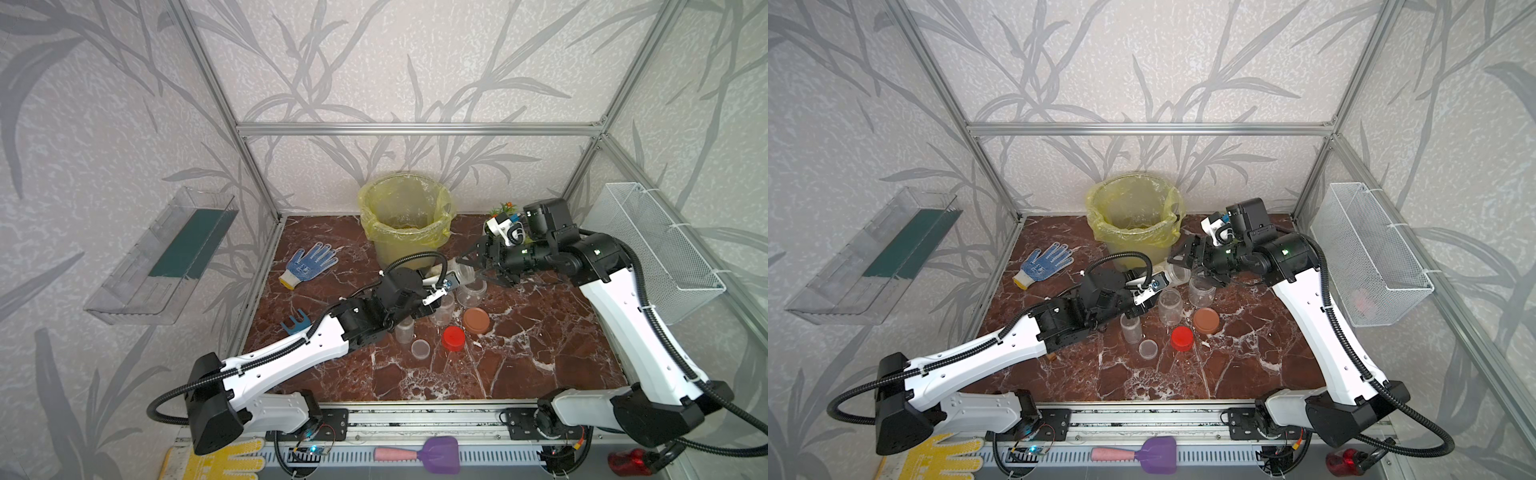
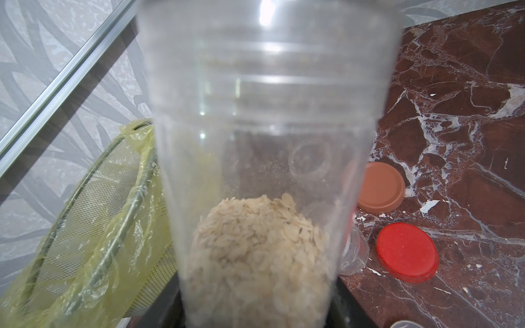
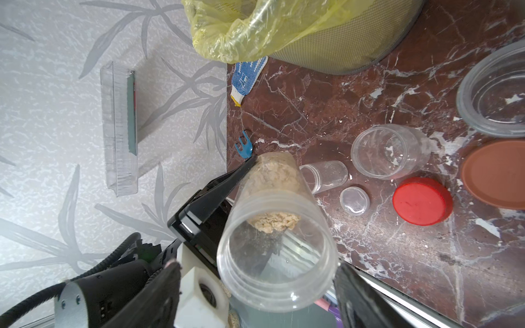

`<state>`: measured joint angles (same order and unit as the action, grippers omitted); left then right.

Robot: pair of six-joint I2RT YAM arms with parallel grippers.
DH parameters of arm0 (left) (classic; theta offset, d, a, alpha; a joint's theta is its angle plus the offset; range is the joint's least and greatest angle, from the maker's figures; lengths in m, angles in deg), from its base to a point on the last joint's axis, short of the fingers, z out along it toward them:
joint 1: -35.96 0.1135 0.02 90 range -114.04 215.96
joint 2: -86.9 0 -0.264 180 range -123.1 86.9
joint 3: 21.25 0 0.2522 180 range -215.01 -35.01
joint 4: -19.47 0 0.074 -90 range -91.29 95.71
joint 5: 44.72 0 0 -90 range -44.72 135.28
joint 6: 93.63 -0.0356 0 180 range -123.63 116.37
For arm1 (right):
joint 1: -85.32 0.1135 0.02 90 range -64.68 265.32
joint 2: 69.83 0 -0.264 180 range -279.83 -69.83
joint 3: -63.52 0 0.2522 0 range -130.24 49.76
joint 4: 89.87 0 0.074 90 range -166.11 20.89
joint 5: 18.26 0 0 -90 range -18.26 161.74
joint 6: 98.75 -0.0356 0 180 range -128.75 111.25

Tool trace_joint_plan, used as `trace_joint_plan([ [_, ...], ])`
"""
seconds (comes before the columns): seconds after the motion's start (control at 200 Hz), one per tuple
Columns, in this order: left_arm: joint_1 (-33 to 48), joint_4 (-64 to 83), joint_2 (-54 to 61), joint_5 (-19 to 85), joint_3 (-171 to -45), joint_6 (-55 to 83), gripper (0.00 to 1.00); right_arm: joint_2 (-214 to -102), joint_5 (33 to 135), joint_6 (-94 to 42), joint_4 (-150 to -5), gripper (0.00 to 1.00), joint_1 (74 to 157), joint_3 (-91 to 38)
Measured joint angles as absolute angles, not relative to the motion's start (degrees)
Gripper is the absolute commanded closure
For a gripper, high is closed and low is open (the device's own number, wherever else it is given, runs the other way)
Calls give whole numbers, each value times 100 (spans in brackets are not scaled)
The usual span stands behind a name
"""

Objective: Empty expired oatmeal from jars
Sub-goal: Unscrew the lid from the jar.

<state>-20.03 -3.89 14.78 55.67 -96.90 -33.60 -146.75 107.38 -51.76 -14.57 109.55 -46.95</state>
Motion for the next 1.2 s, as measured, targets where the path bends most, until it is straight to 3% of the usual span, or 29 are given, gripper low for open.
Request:
trace_joint_plan([
  [0.36, -2003, -394, 1480, 5567, -9690, -3360, 96, -14710, 10513, -4959, -1321, 24, 11143, -4706],
  [0.53, -2001, -400, 1480, 5567, -9690, -3363, 96, -14785, 10473, -4913, -1284, 32, 11189, -4706],
  [0.74, -2001, -431, 1487, 5567, -9690, -3350, 96, -14804, 10449, -4760, -1280, 56, 11222, -4708],
  [0.795, -1992, -466, 1513, 5541, -9690, -3332, 98, -14835, 10471, -4616, -1258, 69, 11235, -4743],
  [0.93, -1865, -647, 1771, 5242, -9600, -3041, 99, -15012, 10646, -3702, -1221, 84, 11322, -4918],
  [1.2, -1384, -986, 2103, 3532, -9362, -2180, 100, -15036, 10733, -942, -1092, 88, 11569, -4878],
])
